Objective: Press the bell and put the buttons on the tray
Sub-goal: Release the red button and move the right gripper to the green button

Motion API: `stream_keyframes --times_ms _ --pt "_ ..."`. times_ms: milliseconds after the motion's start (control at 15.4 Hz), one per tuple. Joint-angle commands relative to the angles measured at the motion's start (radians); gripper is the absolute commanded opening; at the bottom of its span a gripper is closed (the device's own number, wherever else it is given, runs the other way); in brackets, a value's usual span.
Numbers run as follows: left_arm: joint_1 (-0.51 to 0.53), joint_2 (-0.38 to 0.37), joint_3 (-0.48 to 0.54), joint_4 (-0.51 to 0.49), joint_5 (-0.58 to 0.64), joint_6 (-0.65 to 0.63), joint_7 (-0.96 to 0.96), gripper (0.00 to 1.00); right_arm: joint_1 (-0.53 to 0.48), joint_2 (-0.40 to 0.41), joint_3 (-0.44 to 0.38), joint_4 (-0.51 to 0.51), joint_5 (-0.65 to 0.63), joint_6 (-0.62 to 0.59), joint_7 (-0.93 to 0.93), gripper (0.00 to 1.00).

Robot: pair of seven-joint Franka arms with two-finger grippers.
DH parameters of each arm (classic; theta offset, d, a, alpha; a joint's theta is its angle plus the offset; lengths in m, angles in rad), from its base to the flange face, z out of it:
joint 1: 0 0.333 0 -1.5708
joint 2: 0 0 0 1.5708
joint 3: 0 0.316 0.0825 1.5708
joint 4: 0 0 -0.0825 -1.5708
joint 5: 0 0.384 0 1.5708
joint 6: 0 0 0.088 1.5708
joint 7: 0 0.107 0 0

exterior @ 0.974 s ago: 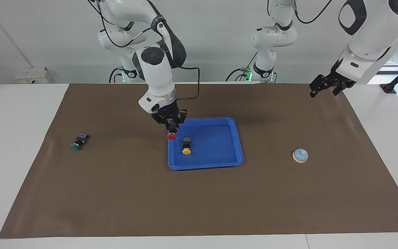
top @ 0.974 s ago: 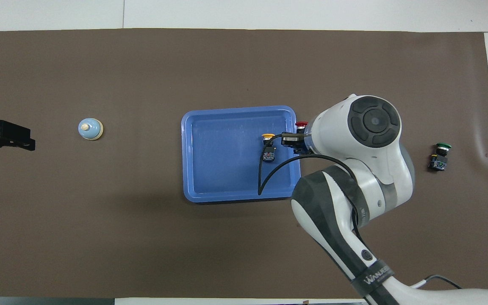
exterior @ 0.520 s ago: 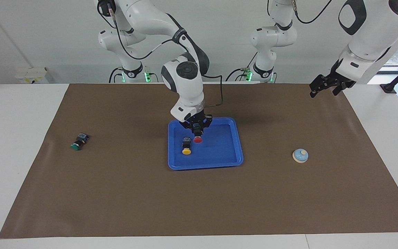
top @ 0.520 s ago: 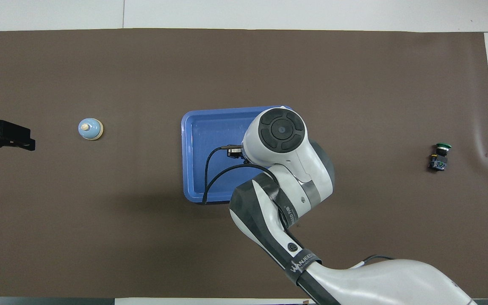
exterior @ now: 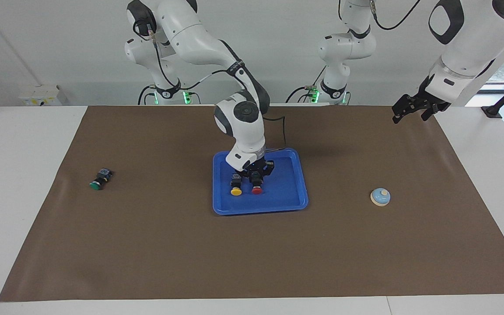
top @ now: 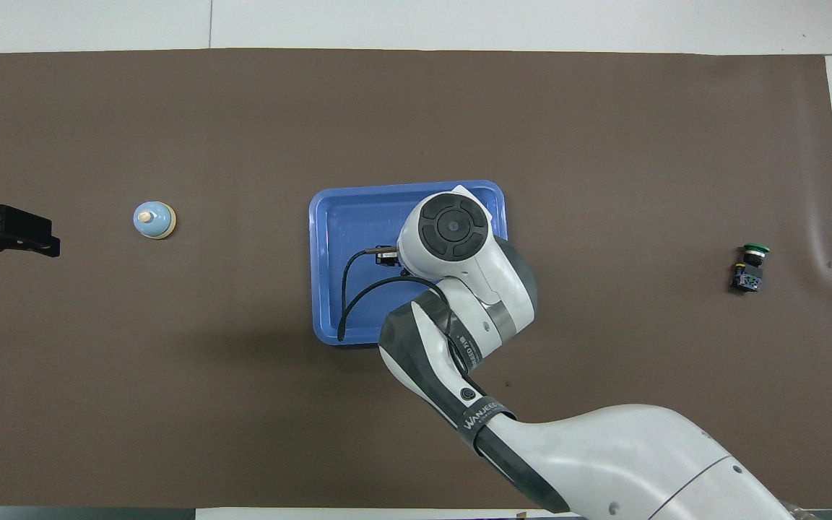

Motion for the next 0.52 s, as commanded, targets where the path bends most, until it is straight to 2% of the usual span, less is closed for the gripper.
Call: stream_keyframes --times_ms 0,455 --pt "-0.001 -0.013 0.0 -0.011 0.02 0.003 -0.002 1.0 -0.001 -0.011 -0.004 -0.002 -0.008 -0.005 0.023 0.99" --pt "-0.001 -0.013 0.0 -0.011 0.02 0.003 -0.002 1.0 -0.03 -0.029 -0.005 0.157 0.006 -0.247 0.072 1.0"
